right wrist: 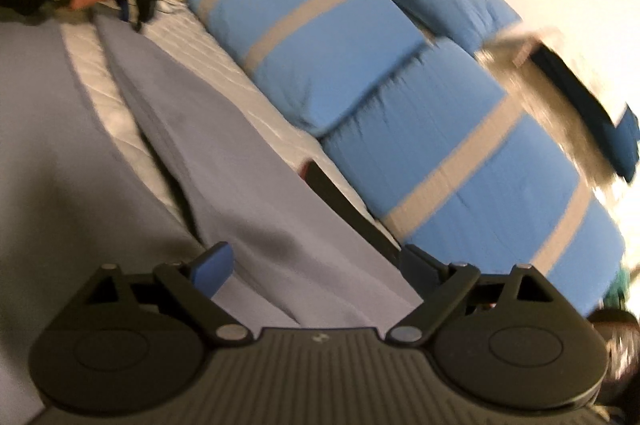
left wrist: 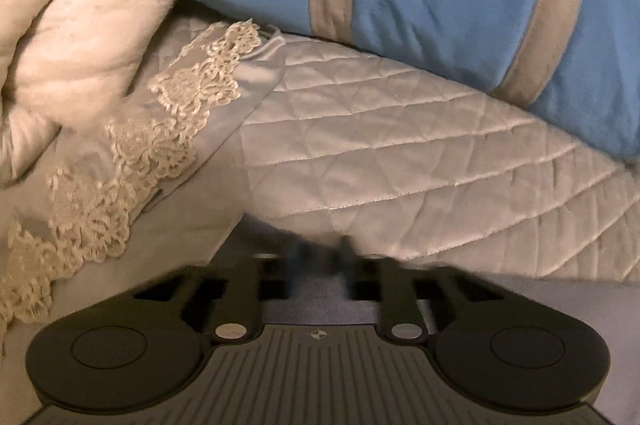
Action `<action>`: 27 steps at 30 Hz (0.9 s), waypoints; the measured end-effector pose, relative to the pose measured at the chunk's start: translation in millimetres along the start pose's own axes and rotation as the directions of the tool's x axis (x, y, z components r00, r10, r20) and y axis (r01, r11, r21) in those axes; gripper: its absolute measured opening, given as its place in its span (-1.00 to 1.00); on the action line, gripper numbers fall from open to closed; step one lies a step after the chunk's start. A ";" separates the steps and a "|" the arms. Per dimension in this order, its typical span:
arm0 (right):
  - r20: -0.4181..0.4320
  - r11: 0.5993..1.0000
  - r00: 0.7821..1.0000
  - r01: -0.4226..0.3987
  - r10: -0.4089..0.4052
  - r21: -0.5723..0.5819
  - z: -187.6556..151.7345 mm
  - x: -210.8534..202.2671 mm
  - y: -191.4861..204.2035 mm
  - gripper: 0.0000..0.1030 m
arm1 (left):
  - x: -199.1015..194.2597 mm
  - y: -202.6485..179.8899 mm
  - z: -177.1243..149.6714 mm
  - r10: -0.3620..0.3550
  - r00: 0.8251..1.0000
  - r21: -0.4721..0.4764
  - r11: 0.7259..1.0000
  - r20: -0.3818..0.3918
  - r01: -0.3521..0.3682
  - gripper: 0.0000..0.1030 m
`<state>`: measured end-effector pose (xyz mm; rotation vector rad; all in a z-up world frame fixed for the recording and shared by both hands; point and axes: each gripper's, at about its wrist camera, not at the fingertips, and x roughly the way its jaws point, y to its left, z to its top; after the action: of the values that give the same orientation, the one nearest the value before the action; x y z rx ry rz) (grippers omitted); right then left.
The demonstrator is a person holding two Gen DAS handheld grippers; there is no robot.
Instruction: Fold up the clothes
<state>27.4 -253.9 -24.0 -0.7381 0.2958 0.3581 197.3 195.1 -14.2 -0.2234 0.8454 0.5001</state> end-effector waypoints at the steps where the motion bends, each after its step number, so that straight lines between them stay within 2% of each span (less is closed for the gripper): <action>1: -0.010 1.000 1.000 0.011 -0.011 0.025 -3.7 0.2 -6.2 0.86 | -1.9 2.4 1.7 -0.010 1.000 -0.025 1.000 -0.005 0.010 -0.93; 7: -0.075 0.969 0.994 0.096 -0.081 0.226 -31.0 -3.5 -61.7 0.86 | -20.6 12.5 8.2 -0.042 0.996 -0.082 0.995 0.074 0.049 -0.93; 13: -0.189 0.876 0.978 0.162 -0.083 0.455 -80.6 -6.2 -136.2 0.84 | -31.2 8.6 9.0 -0.048 0.992 -0.055 0.997 0.117 0.055 -0.93; 19: -0.266 0.802 0.957 0.248 -0.116 0.544 -127.9 9.6 -215.1 0.84 | -31.0 13.1 10.4 -0.055 0.992 -0.096 0.993 0.112 0.066 -0.93; 24: -0.328 0.731 0.944 0.251 -0.040 0.634 -158.5 59.5 -273.2 0.62 | -29.1 11.5 8.0 -0.046 0.993 -0.086 0.995 0.110 0.055 -0.93; 25: -0.339 0.723 0.941 0.251 -0.025 0.644 -163.1 70.4 -279.5 0.57 | -28.9 11.3 7.8 -0.044 0.993 -0.084 0.995 0.109 0.054 -0.93; 27: -0.361 0.724 0.932 0.228 0.031 0.651 -171.0 91.6 -284.8 0.59 | -28.5 11.0 7.5 -0.043 0.993 -0.083 0.995 0.109 0.052 -0.93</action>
<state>205.3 -548.7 -9.0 -0.0638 0.6830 -0.0137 180.8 198.0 12.5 -0.2927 0.7134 0.4998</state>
